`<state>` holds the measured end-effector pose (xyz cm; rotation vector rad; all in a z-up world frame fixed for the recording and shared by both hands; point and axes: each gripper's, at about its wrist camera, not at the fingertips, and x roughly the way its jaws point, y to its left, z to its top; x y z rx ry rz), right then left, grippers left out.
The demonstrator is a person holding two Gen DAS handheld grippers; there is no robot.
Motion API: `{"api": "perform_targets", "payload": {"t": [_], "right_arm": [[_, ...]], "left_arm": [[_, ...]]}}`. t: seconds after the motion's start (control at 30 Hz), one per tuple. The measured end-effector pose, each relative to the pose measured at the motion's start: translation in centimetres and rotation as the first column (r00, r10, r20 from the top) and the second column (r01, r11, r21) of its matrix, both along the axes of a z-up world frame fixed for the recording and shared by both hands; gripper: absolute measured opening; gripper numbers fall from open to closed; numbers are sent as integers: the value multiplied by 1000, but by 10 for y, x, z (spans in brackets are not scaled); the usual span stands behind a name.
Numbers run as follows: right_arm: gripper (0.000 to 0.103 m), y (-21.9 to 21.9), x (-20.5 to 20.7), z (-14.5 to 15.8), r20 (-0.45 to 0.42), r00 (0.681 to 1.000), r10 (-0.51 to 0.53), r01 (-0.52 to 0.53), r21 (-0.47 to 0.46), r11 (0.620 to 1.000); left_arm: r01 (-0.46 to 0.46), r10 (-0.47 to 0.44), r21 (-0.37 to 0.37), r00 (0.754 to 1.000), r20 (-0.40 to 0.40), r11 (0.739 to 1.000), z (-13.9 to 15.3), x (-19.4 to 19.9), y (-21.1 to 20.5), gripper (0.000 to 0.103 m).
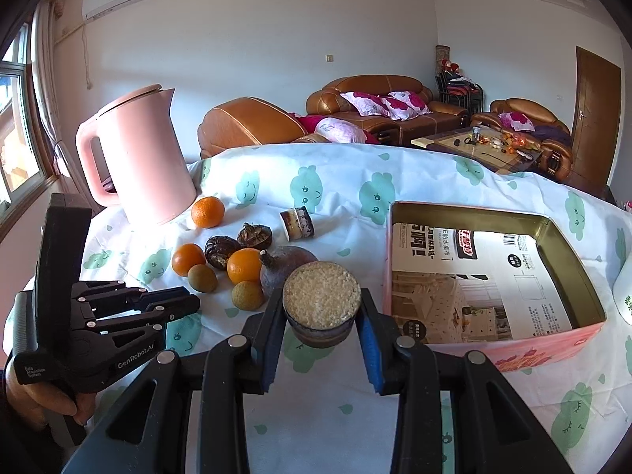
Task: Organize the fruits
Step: 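Grasp brown fruit with left tool while right tool carries cup to tin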
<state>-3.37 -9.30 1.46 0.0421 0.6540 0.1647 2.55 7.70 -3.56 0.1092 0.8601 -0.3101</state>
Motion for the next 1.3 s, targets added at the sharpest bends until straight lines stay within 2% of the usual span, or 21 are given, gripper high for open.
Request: {"api": "perform_targets", "payload": {"t": [0.17,0.2,0.27,0.33,0.4,0.5,0.57,0.63,0.7,0.83,0.93,1.1,1.3], "right_arm": [[37,-19,1,7,24,998,-53,52,31,998],[37,-22,2,7,20,998,-60,59,43,997],[37,-25,3,7,10,998,-62,61,63,996],[37,-24,3,6,8,998,-59,58,65,996],[37,-22,1,7,13,998,-54,53,56,997],[37,-20,0,8,20,999,-47,46,52,998],[37,-20,0,8,21,999,-50,49,47,998],[37,-21,0,8,20,998,-54,53,48,997],[37,-22,1,6,14,998,-57,56,53,997],[37,-24,3,4,1,998,-62,62,58,996],[37,-26,2,3,-3,998,-64,64,63,996],[37,-26,3,3,-7,998,-61,61,68,996],[37,-27,3,3,-9,998,-65,66,71,995]], "left_arm": [[-32,32,-56,999,-8,998,2,6,10,12],[-36,35,-60,999,-11,998,2,7,10,16],[-26,26,-73,1000,-2,997,3,5,8,28],[-15,18,-79,999,29,997,8,2,4,54],[-11,16,-77,997,71,997,13,1,-2,63],[-23,26,-63,998,56,998,12,10,-8,63],[-33,37,-68,998,54,997,11,14,-9,54],[-41,44,-74,998,46,996,10,17,-10,37],[-61,64,-85,997,38,994,9,21,-9,31],[-55,58,-75,998,30,996,8,16,-7,30],[-59,55,-92,997,-53,994,-3,20,-3,31],[-87,82,-108,995,-50,990,-3,30,-4,31],[-84,81,-73,996,-41,994,-3,26,-11,30]]}}
